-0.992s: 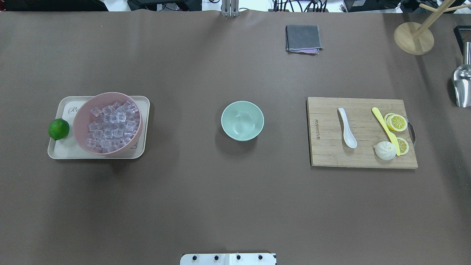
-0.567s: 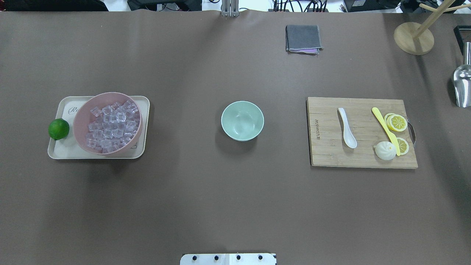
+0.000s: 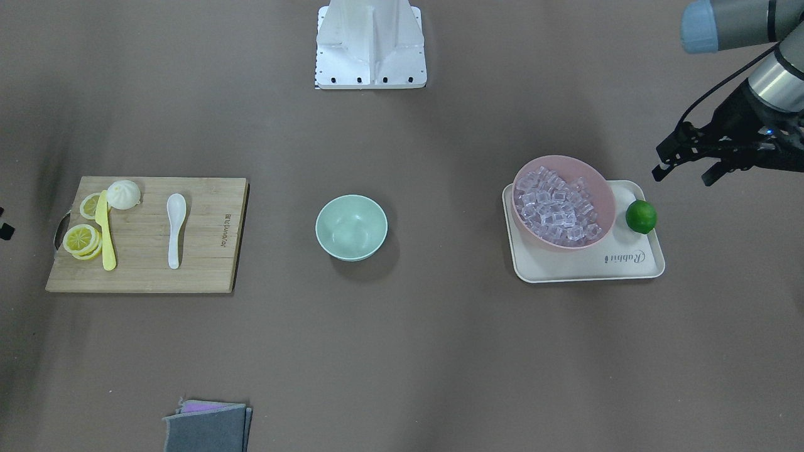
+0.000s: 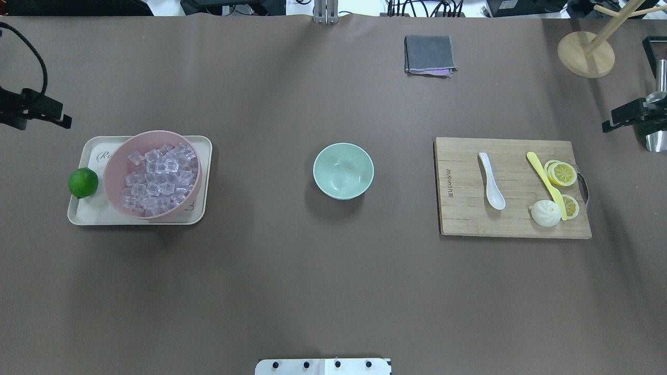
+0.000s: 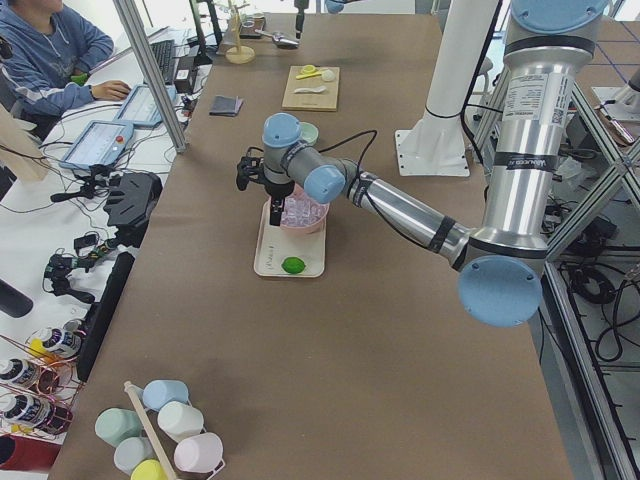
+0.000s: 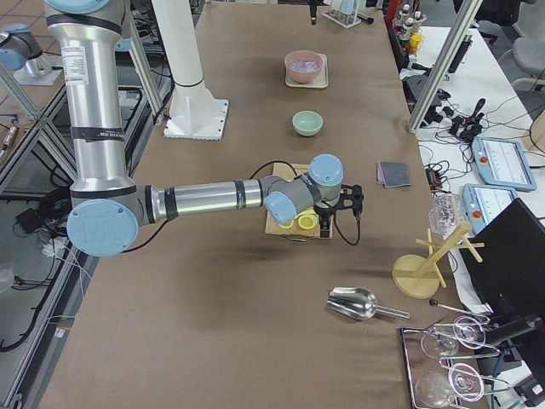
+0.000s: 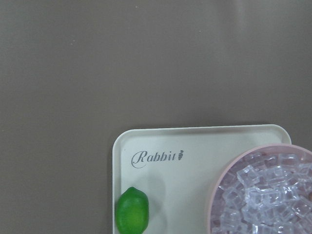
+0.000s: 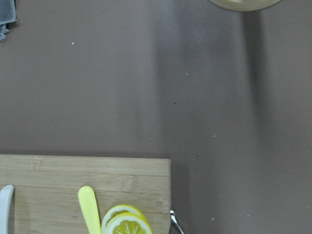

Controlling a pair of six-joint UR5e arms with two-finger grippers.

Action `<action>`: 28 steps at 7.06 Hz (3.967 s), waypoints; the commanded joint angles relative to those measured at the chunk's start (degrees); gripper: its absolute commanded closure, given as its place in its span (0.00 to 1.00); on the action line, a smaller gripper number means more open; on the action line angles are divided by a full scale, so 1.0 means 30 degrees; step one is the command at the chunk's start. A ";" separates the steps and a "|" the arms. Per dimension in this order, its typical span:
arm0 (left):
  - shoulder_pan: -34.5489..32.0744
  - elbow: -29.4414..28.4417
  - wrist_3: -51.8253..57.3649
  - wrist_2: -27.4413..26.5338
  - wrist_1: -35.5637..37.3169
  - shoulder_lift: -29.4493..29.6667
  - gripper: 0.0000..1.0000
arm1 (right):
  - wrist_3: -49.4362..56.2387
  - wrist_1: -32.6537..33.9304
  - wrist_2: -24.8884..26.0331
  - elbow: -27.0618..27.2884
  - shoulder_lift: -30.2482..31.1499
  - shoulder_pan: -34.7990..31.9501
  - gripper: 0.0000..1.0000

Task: Put spoon and ice into bowl

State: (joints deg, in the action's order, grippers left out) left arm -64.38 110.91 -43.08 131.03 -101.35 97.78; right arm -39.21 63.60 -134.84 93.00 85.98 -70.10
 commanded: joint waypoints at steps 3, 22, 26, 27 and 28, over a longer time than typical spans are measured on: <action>0.2650 -0.0637 -0.2428 -0.1777 0.0090 0.2236 0.03 | -0.6289 -0.0224 0.3947 0.1461 -0.1762 0.5777 0.10; 0.3180 -0.0289 -0.3307 -0.1870 0.0002 0.2387 0.03 | -1.7834 0.3557 1.1073 -0.1166 -1.1574 1.2000 1.00; 0.4753 -0.0115 -0.4503 -0.3613 -0.0085 0.2417 0.03 | -1.8250 0.3438 1.1488 -0.1881 -1.2019 1.1884 0.01; 0.5313 -0.0113 -0.4450 -0.4149 -0.0085 0.2388 0.03 | -1.8162 0.3525 1.1169 -0.1590 -1.1933 1.1449 0.00; 0.5493 -0.0113 -0.4247 -0.4445 -0.0056 0.2358 0.03 | -1.7813 0.3642 1.0238 -0.0978 -1.1613 1.1009 0.00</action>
State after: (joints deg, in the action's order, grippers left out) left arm -49.23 110.50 -56.04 119.40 -101.57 104.95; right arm -93.55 74.18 -101.70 88.37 50.34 -35.63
